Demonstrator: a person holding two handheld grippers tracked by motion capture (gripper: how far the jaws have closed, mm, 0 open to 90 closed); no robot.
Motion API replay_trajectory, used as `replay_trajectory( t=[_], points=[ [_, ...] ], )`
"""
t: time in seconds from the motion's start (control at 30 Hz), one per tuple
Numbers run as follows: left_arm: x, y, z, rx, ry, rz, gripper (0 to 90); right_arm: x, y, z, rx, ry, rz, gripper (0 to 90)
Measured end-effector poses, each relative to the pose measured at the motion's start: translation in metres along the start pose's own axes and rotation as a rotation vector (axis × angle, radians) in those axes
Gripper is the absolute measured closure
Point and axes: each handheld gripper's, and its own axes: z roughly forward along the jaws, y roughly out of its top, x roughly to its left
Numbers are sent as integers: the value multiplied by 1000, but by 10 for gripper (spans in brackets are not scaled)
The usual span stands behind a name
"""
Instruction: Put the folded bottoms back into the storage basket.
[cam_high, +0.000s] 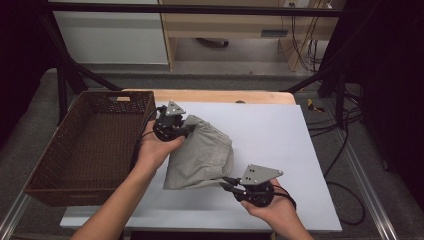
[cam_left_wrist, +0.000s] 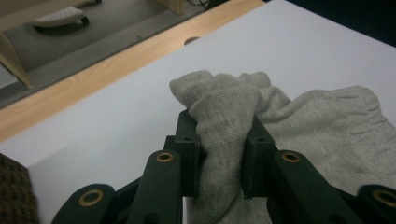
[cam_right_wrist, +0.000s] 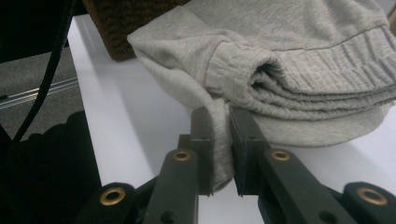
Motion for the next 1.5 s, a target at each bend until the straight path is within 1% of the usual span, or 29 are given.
replay_trajectory(
  t=[0.17,0.3,0.47,0.6,0.63,0.77,0.87,1.03,1.27,1.5],
  points=[
    [7,17,-17,-14,18,19,724,-4,21,-3,-17,-3,-23,811],
    [14,25,-28,-26,29,29,724,-7,33,-2,-34,2,-21,811],
    [23,32,-40,-38,36,26,724,-10,49,-2,-48,6,-26,811],
    [33,36,-48,-38,39,10,724,-12,63,-2,-58,4,-38,812],
    [34,37,-50,-42,38,2,724,-11,66,-2,-61,6,-39,812],
    [39,39,-57,-34,49,11,724,-11,75,1,-63,17,-49,812],
    [42,41,-62,-34,59,15,725,-11,80,4,-65,27,-47,812],
    [48,42,-69,-39,69,9,724,-13,88,8,-73,44,-40,813],
    [58,42,-82,-42,92,8,724,-14,100,17,-76,71,-37,813],
    [71,36,-96,-46,120,2,724,-10,116,31,-76,100,-48,813]
  ],
)
